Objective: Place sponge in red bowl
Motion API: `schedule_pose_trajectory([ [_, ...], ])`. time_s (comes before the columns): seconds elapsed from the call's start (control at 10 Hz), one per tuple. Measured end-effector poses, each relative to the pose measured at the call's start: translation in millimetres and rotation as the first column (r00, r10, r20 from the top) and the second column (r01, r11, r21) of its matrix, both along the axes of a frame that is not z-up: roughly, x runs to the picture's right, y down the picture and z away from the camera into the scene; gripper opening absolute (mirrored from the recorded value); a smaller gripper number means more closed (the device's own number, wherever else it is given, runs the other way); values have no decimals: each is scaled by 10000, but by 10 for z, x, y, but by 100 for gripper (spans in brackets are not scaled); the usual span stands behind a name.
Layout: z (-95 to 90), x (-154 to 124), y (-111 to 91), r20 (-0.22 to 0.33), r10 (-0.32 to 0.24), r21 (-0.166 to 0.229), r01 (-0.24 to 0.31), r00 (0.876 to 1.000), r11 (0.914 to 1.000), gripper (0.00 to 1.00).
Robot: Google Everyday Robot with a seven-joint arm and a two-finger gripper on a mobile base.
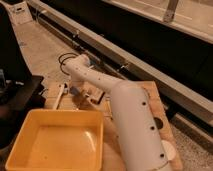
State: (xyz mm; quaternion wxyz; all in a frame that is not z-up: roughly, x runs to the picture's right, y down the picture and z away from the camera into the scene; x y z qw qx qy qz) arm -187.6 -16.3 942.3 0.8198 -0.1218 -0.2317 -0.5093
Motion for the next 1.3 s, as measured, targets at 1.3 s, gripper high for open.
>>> schedule_pose_trajectory([
  [1.3,-1415,1917,181,-1737,3423,-206,-3510,9234,9362,0],
])
